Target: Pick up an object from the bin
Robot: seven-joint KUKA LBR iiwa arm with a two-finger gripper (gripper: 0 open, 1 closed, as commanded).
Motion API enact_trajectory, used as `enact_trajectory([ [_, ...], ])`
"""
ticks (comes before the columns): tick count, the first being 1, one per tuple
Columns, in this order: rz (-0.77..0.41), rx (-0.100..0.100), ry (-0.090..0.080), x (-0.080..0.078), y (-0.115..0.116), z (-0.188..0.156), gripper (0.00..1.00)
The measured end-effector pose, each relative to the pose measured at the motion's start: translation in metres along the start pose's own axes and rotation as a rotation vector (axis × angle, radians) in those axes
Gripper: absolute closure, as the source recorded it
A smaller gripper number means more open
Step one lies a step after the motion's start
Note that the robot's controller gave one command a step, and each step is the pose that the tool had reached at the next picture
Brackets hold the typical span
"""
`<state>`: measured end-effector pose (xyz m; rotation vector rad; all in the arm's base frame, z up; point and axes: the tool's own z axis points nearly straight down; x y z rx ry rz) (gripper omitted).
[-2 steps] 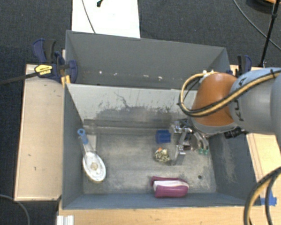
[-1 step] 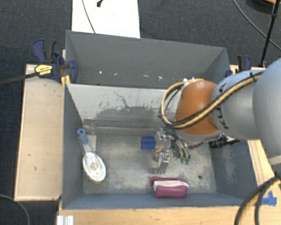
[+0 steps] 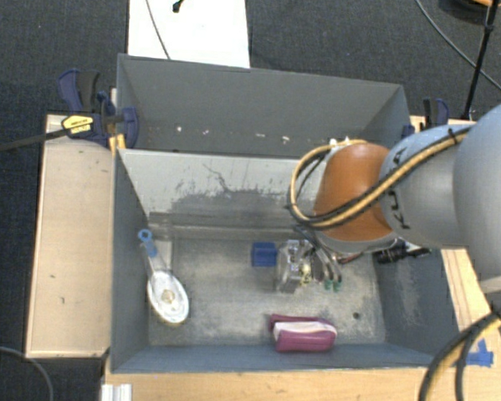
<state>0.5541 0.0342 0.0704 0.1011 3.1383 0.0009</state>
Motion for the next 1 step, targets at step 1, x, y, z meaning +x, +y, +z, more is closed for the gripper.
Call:
enact_trajectory([
  [1, -0.001, 0.000, 0.000, 0.0000, -0.0001, 0.0000, 0.00],
])
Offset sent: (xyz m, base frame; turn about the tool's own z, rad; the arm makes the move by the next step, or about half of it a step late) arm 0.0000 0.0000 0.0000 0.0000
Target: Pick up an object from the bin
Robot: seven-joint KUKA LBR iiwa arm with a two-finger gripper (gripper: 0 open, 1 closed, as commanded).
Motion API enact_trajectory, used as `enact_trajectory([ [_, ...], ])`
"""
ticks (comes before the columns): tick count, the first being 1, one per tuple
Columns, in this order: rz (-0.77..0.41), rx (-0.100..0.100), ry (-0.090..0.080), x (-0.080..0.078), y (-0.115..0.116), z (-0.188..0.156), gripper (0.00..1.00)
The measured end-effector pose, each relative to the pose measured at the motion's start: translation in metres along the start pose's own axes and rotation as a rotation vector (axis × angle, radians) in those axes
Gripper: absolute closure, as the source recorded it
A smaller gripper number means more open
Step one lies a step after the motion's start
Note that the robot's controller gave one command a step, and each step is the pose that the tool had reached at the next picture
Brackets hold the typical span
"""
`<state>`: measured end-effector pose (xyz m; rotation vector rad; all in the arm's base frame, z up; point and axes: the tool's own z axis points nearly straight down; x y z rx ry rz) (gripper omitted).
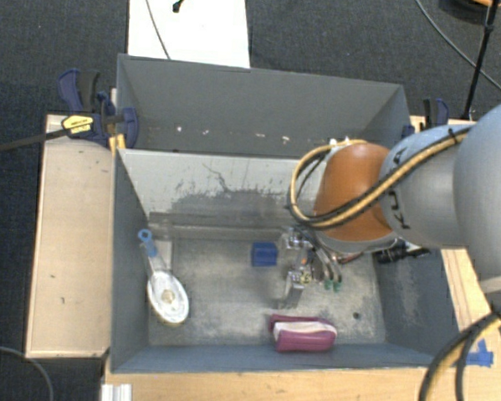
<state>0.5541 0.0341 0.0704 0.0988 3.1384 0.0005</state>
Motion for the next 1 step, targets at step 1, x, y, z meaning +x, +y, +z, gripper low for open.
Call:
enact_trajectory([
  [1, 0.052, -0.002, -0.004, -0.0274, 0.0153, -0.0004, 0.00],
])
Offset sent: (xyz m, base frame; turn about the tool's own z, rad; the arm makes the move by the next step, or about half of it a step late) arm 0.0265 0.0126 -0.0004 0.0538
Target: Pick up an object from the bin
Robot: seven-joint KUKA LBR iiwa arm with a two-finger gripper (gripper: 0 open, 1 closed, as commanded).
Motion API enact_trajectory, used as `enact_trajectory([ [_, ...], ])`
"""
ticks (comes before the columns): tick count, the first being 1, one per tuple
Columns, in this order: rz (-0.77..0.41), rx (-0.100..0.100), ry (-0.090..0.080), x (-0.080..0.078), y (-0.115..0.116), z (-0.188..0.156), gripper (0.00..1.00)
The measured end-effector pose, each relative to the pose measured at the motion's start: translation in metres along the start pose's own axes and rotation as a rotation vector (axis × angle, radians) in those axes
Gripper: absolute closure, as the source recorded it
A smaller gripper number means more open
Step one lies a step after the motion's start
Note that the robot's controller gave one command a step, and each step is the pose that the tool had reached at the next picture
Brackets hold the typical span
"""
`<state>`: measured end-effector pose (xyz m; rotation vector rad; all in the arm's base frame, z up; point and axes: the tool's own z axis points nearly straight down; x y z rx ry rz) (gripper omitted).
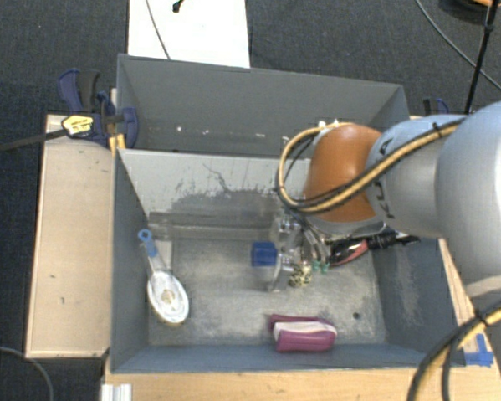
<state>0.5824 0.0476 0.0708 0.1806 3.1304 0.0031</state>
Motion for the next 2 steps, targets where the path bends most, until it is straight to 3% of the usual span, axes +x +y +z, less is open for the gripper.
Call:
enact_trajectory([
  [1, -0.002, 0.001, 0.003, 0.001, -0.001, 0.000, 1.00],
  [2, 0.025, 0.000, -0.008, -0.008, -0.019, -0.240, 1.00],
])
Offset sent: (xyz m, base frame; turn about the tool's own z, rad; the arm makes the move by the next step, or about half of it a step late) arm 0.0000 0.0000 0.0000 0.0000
